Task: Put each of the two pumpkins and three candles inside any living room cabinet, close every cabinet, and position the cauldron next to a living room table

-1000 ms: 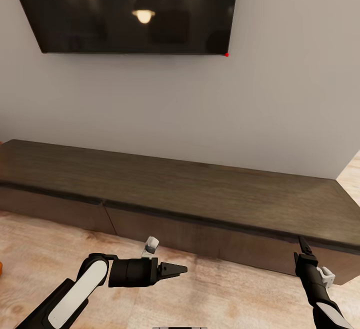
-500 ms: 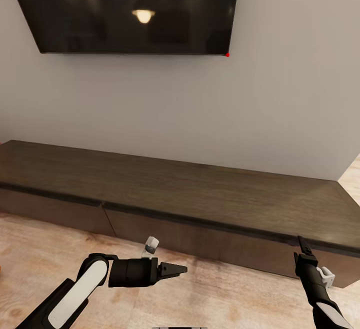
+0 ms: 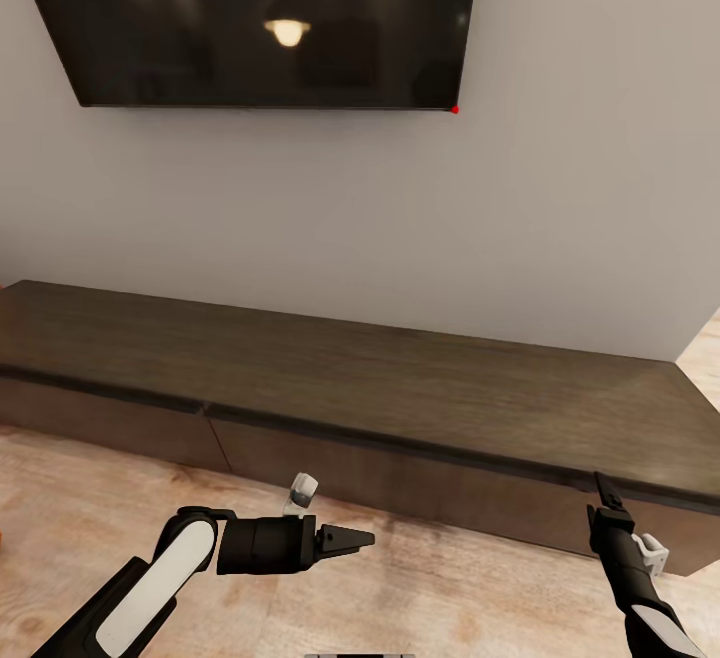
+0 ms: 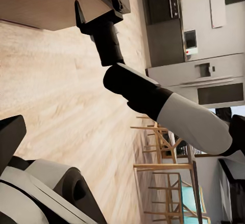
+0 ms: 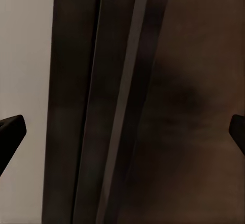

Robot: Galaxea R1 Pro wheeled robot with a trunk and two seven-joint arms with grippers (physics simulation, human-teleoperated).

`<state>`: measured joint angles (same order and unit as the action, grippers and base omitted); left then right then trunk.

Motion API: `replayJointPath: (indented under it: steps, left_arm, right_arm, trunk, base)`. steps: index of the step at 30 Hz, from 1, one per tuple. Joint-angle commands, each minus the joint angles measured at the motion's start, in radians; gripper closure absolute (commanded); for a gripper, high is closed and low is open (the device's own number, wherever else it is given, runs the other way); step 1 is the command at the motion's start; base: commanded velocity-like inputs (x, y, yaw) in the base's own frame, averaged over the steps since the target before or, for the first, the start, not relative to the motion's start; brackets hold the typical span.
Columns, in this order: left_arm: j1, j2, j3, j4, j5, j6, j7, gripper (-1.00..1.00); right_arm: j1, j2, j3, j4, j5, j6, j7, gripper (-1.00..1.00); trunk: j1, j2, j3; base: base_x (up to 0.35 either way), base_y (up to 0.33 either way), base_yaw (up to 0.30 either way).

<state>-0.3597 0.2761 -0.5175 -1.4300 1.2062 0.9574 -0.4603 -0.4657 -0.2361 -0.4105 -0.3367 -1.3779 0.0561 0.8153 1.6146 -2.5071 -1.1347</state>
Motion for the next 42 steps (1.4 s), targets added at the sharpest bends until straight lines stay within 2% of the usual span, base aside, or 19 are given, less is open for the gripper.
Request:
replayJointPath:
  steps: [1, 42]
  left_arm:
    - [-0.001, 0.002, -0.001, 0.0, -0.002, 0.001, -0.004, -1.0]
    - [-0.001, 0.005, 0.001, -0.001, -0.002, 0.001, -0.004, -1.0]
  right_arm:
    - [-0.001, 0.0, 0.001, 0.002, -0.009, 0.006, 0.002, -1.0]
    - [-0.001, -0.002, 0.001, 0.002, -0.006, 0.008, -0.001, -1.0]
  trunk:
    - [0.0, 0.0, -0.001]
    - [0.0, 0.0, -0.001]
  base:
    - [0.0, 0.0, 0.0]
    - [0.016, 0.0, 0.0]
